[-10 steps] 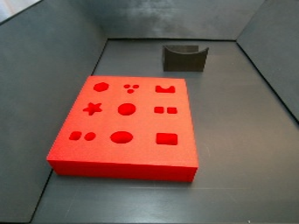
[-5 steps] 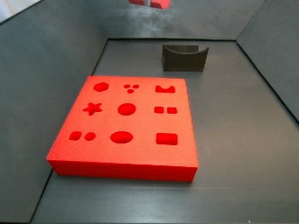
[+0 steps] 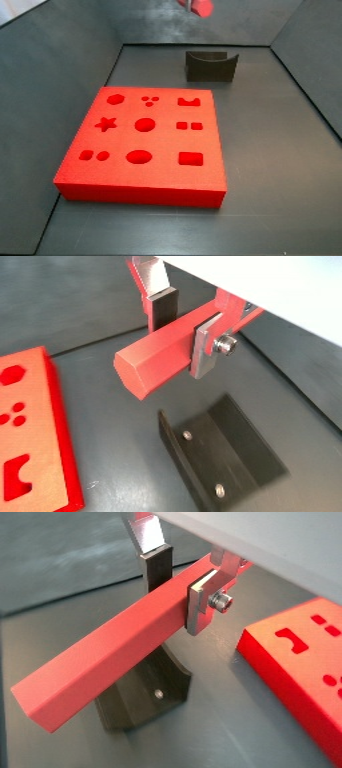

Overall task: Pick up the hexagon object. Move up. Place the hexagon object on the fixture. Regrasp the hexagon object. Move to above the board. Insert the hexagon object.
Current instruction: Place the hexagon object on the fixture.

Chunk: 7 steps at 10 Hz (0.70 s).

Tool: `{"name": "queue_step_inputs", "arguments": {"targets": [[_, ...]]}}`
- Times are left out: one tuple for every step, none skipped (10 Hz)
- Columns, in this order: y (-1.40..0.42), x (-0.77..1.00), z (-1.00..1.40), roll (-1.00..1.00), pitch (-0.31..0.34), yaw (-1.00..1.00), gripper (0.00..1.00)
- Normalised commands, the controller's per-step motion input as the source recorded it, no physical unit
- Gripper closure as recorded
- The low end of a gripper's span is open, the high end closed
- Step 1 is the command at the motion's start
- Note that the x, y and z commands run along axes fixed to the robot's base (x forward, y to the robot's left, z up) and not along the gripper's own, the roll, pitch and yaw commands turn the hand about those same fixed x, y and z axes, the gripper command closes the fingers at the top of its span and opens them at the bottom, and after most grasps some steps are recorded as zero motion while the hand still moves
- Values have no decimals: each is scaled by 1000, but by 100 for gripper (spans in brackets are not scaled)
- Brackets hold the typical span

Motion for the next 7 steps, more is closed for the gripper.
{"name": "queue_step_inputs", "arguments": {"targets": [[-23,201,-24,319,4,-1000,100],[-14,53,-15,249,21,-654,100],[-5,24,0,198,17,-433,100],[-1,22,-3,151,15,-241,100],[-334,567,105,-1000,66,-96,100],[-330,562,102,-1000,67,-79,100],[-136,461,36,-1000,85,-82,100]]}}
